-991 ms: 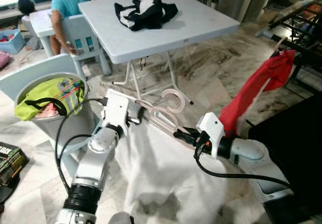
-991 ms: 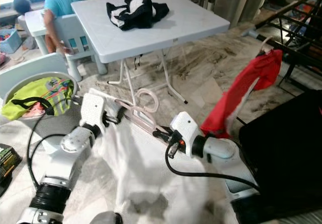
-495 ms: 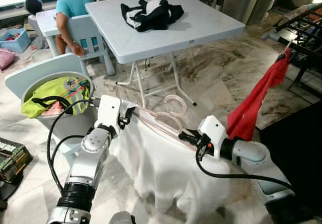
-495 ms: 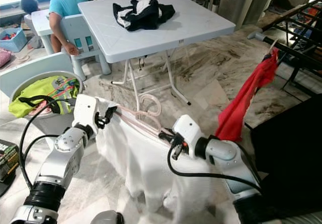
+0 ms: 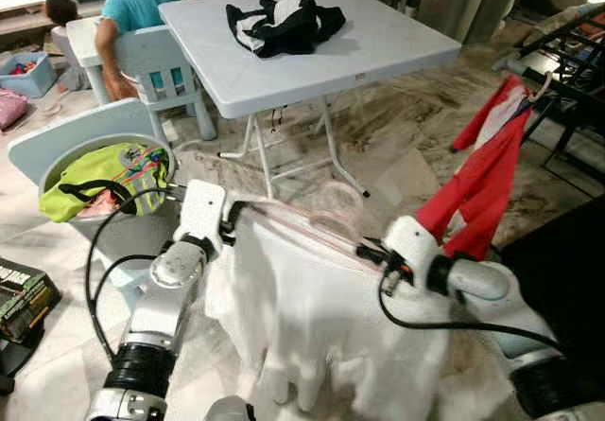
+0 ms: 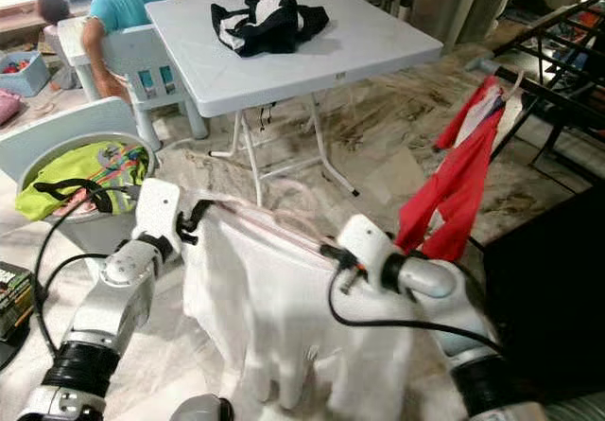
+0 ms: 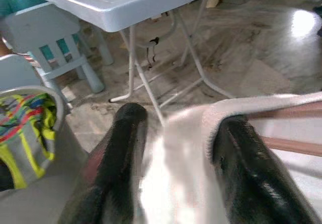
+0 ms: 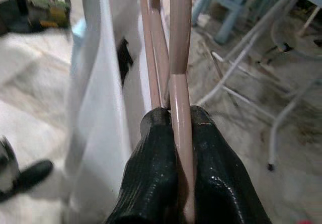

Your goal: Hang hanger

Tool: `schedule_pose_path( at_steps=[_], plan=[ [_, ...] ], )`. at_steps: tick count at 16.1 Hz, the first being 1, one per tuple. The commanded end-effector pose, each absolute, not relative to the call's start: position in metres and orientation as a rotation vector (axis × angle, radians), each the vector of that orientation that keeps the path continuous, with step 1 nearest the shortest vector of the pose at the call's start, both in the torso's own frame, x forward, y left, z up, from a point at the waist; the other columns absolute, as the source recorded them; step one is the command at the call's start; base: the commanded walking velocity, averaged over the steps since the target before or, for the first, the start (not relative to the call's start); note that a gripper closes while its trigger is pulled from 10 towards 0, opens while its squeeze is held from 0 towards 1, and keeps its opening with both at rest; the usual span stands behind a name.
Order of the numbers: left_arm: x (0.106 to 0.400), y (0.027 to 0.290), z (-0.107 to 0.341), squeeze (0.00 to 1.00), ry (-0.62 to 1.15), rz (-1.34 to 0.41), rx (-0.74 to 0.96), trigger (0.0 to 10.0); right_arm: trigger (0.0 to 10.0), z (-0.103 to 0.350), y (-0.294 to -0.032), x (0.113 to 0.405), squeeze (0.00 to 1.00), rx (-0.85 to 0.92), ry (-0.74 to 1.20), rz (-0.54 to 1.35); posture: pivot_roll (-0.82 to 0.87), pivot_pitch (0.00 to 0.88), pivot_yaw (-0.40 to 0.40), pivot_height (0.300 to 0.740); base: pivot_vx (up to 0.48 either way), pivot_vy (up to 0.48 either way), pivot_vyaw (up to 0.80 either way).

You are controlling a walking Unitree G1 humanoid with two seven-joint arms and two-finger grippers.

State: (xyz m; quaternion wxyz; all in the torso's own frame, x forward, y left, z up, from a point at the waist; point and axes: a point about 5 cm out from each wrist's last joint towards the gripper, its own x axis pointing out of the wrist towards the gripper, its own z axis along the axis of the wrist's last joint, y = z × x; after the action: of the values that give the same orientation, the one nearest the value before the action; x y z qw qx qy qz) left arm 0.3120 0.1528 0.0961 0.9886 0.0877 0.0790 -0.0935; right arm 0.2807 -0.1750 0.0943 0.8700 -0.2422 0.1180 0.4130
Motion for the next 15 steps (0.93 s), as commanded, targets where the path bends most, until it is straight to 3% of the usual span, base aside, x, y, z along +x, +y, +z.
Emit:
schedule_pose_path(
  at_steps=[1, 2, 4, 9, 12, 15],
  plan=[
    [0.315, 0.169, 0.107, 0.0, 0.113, -0.117, 0.191, 0.4, 10.0, 0.095, -0.189, 0.281, 0.0, -0.552, 0.263, 0.827, -0.02, 0.028, -0.009, 0.74, 0.0, 0.0, 0.0],
    [0.315, 0.169, 0.107, 0.0, 0.115, -0.116, 0.193, 0.7, 10.0, 0.097, -0.189, 0.28, 0.0, -0.537, 0.255, 0.825, -0.02, 0.031, -0.009, 0.74, 0.0, 0.0, 0.0],
    [0.315, 0.17, 0.106, 0.0, 0.118, -0.108, 0.193, 0.3, 10.0, 0.098, -0.188, 0.277, 0.0, -0.552, 0.25, 0.849, -0.03, 0.033, -0.007, 0.74, 0.0, 0.0, 0.0],
    [0.316, 0.189, 0.107, 0.0, 0.127, -0.039, 0.22, 1.6, 10.0, 0.105, -0.221, 0.248, 0.0, -0.562, 0.321, 0.995, -0.05, 0.034, -0.002, 0.74, 0.0, 0.0, 0.0],
    [0.318, 0.2, 0.105, 0.0, 0.148, 0.0, 0.211, 2.2, 10.0, 0.139, -0.257, 0.239, 0.0, -0.463, 0.364, 1.025, -0.05, 0.035, -0.001, 0.74, 0.0, 0.0, 0.0],
    [0.32, 0.201, 0.103, 0.0, 0.166, 0.003, 0.183, 2.4, 10.0, 0.171, -0.264, 0.232, 0.0, -0.333, 0.347, 1.109, -0.07, 0.028, 0.001, 0.74, 0.0, 0.0, 0.0]
  ],
)
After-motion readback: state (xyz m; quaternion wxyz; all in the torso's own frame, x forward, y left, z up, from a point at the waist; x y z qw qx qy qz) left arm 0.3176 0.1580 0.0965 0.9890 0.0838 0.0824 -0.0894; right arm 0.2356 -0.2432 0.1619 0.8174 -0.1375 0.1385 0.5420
